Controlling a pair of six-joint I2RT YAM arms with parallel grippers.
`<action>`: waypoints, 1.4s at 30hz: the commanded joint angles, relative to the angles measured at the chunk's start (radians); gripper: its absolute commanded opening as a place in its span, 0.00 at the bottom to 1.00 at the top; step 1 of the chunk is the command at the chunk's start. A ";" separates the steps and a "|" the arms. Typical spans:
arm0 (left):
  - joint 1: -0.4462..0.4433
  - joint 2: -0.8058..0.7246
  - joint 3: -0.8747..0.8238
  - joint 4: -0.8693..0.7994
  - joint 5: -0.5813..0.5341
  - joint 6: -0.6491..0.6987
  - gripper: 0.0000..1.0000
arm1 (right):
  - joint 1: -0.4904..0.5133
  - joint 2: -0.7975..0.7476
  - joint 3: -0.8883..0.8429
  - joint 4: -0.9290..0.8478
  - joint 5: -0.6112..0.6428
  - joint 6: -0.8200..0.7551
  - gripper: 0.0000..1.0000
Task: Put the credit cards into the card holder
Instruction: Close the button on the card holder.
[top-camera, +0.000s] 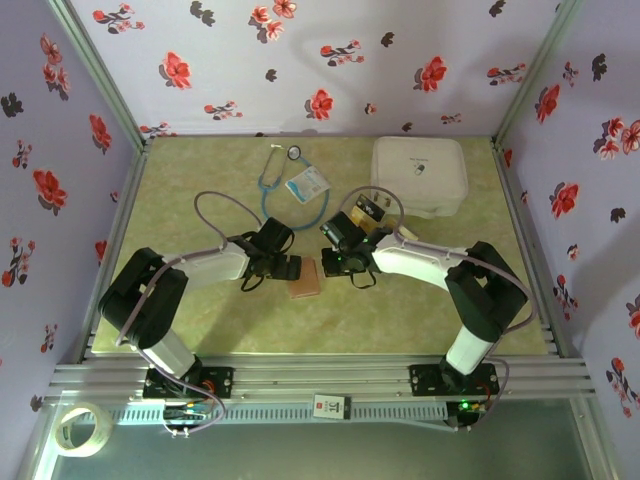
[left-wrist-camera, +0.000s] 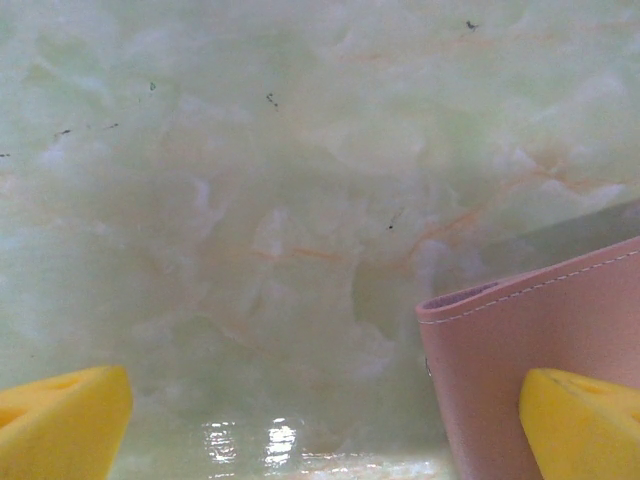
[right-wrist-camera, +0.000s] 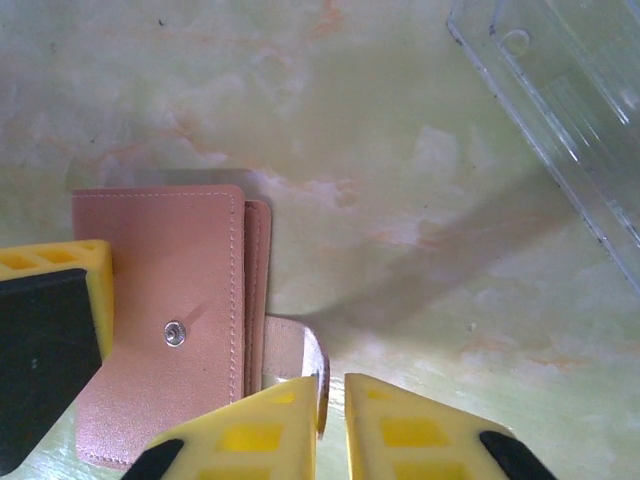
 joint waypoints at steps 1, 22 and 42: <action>-0.003 0.035 -0.005 -0.060 -0.059 0.014 1.00 | -0.007 0.007 0.011 0.013 -0.014 -0.008 0.10; -0.006 0.035 -0.011 -0.056 -0.059 0.013 1.00 | -0.018 -0.013 -0.025 0.068 -0.065 0.016 0.08; -0.007 0.036 -0.014 -0.049 -0.058 0.008 1.00 | -0.021 -0.021 -0.048 0.136 -0.136 0.037 0.00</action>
